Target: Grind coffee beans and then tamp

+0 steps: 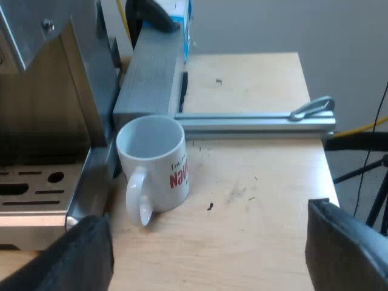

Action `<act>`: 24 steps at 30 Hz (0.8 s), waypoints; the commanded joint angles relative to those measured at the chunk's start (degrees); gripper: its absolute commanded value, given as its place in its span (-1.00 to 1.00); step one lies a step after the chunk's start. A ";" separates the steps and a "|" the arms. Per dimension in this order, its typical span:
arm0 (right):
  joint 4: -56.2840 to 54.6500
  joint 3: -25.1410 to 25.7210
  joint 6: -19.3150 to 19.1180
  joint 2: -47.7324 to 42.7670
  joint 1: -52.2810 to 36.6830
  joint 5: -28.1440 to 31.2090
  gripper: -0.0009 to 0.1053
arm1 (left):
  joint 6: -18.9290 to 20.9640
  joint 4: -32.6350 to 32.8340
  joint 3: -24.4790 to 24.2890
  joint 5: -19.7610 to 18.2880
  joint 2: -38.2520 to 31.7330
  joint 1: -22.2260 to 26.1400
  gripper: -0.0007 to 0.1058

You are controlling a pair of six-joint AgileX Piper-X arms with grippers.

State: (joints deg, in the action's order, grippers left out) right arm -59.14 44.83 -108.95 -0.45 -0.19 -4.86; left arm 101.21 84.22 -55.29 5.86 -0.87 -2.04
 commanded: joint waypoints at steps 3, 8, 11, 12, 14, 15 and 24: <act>4.01 -1.60 -0.16 -2.43 -0.22 -0.43 0.29 | -0.02 -6.04 0.57 2.60 -8.07 0.05 0.61; 7.25 -5.20 -0.16 -2.43 -0.22 -0.58 0.29 | 0.10 -15.53 5.20 2.50 -7.96 0.05 0.61; 8.38 -7.27 -0.16 -2.43 -0.22 -1.39 0.29 | 0.10 -20.46 9.16 2.51 -7.96 0.05 0.61; 8.35 -8.08 -0.16 -2.43 -0.22 -1.93 0.29 | 0.10 -22.36 10.56 2.51 -7.96 0.05 0.61; 8.13 -9.00 -0.16 -2.43 -0.22 -2.56 0.29 | 0.10 -24.26 12.67 2.51 -7.96 0.05 0.61; 7.76 -9.67 -0.16 -2.33 -0.22 -3.18 0.29 | 0.10 -25.45 14.26 2.51 -7.96 0.05 0.61; 6.85 -14.92 -0.16 -2.39 -0.22 -3.16 0.29 | 0.10 -26.03 23.07 2.51 -7.85 0.05 0.61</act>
State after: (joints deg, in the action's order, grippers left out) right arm -52.53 30.17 -108.95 -0.35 -0.19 -7.48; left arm 101.21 58.53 -32.93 7.35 -0.76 -2.04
